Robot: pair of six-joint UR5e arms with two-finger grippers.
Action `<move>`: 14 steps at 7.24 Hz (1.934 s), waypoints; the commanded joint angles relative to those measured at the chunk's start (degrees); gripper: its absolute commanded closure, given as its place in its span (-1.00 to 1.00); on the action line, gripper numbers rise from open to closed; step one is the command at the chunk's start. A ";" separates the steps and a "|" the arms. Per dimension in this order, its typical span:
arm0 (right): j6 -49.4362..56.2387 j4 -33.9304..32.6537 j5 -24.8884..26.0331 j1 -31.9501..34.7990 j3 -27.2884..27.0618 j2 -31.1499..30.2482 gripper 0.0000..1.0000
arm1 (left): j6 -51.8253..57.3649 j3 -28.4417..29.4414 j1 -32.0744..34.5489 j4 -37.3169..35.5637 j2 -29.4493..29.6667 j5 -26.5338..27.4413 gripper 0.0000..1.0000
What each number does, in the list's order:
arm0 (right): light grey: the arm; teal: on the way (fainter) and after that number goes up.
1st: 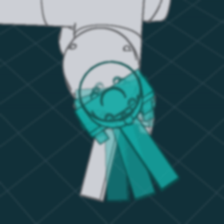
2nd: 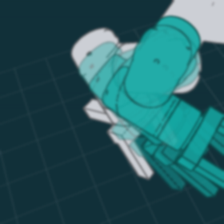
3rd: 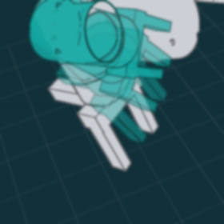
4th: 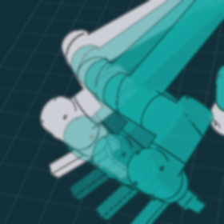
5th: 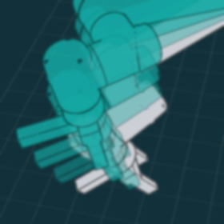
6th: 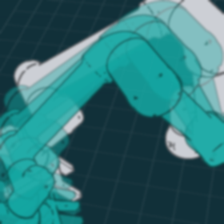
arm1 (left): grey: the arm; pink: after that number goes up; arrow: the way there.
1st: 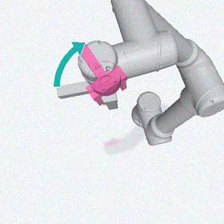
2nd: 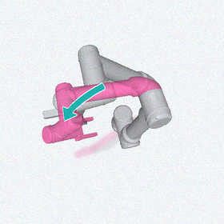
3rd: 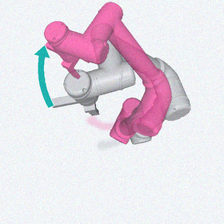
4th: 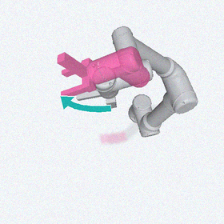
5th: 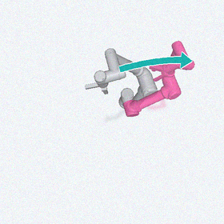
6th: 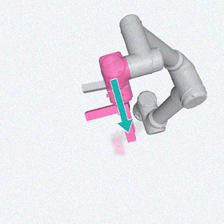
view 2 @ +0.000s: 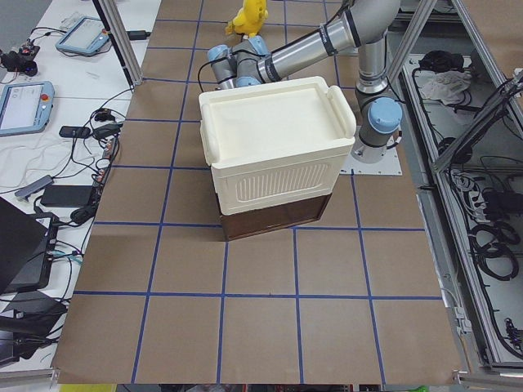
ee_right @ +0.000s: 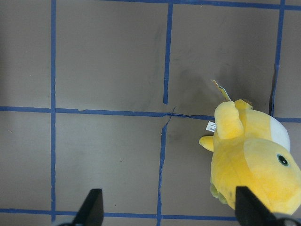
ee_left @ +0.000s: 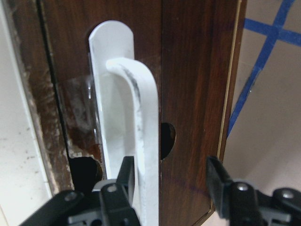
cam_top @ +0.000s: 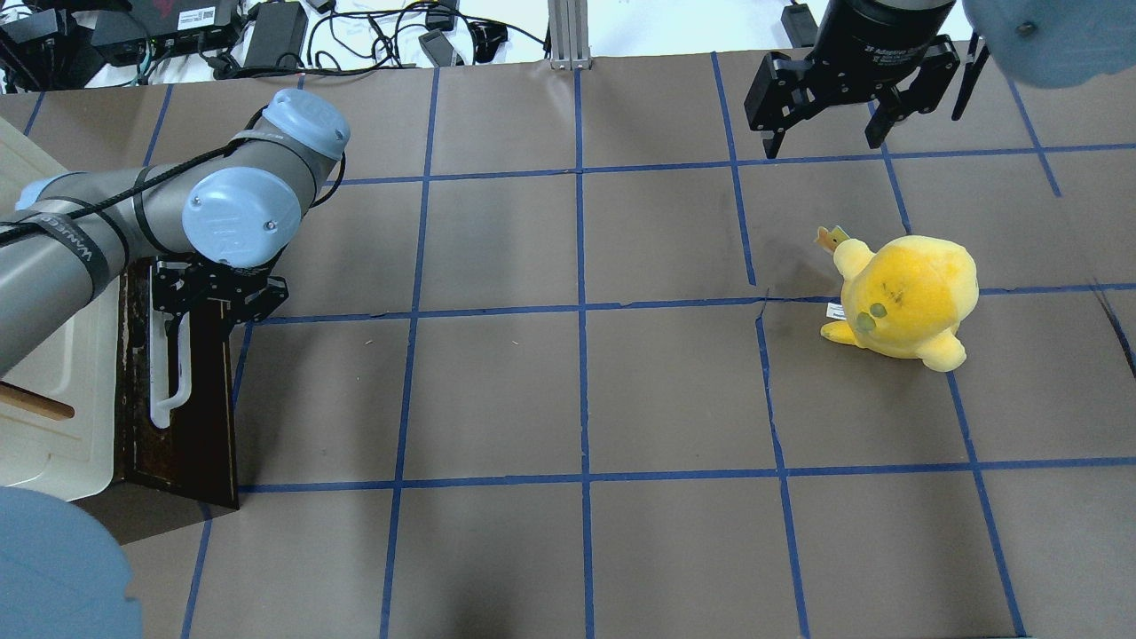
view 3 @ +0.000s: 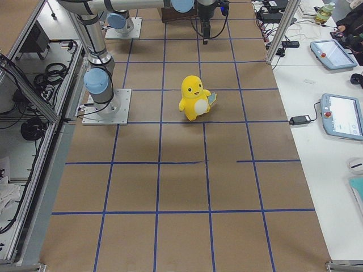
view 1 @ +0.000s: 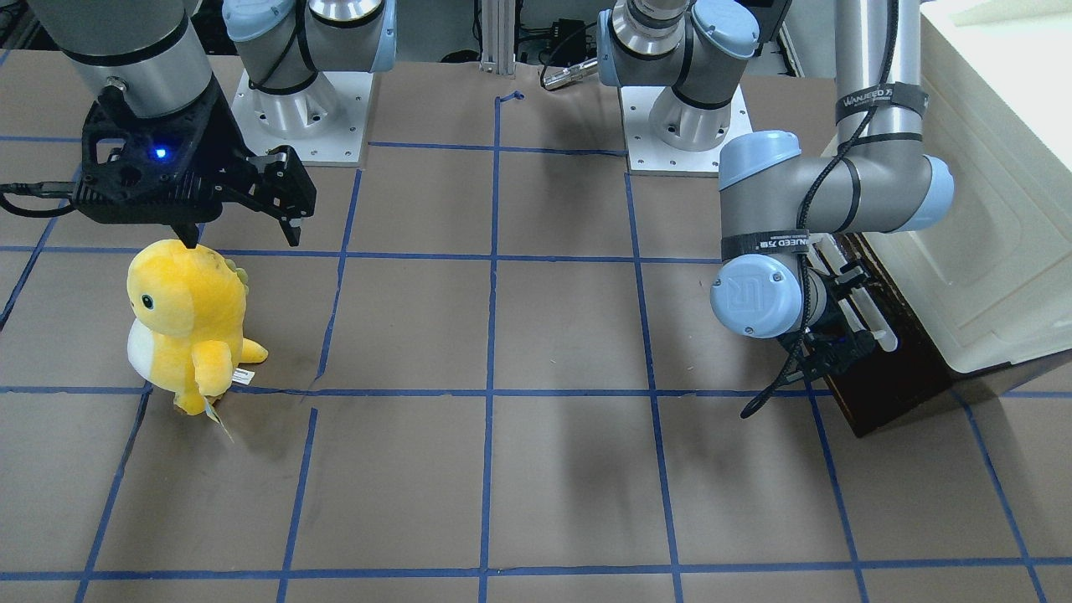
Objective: Pull drawer sideways
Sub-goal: 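Close the left gripper around the white drawer handle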
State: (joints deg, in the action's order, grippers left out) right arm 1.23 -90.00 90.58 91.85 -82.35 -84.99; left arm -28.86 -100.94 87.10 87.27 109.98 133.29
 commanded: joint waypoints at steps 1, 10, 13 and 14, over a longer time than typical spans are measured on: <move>0.00 0.00 0.03 0.00 0.00 0.00 -1.00 | -0.14 0.04 -0.26 0.44 -0.11 0.13 -0.19; 0.00 0.00 -0.06 0.00 0.00 0.00 -1.00 | -1.73 0.31 -1.50 0.09 0.15 -0.40 0.22; 0.00 0.00 0.03 0.00 0.00 0.00 -1.00 | -1.73 0.57 -1.41 0.44 -0.46 -1.10 0.54; 0.00 0.00 -0.06 0.00 0.00 0.00 -1.00 | -1.73 0.57 -1.41 0.44 -0.47 -1.10 0.54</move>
State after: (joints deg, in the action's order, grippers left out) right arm 1.23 -90.00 90.59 91.84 -82.35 -84.99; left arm -30.58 -100.43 85.67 87.68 109.60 132.21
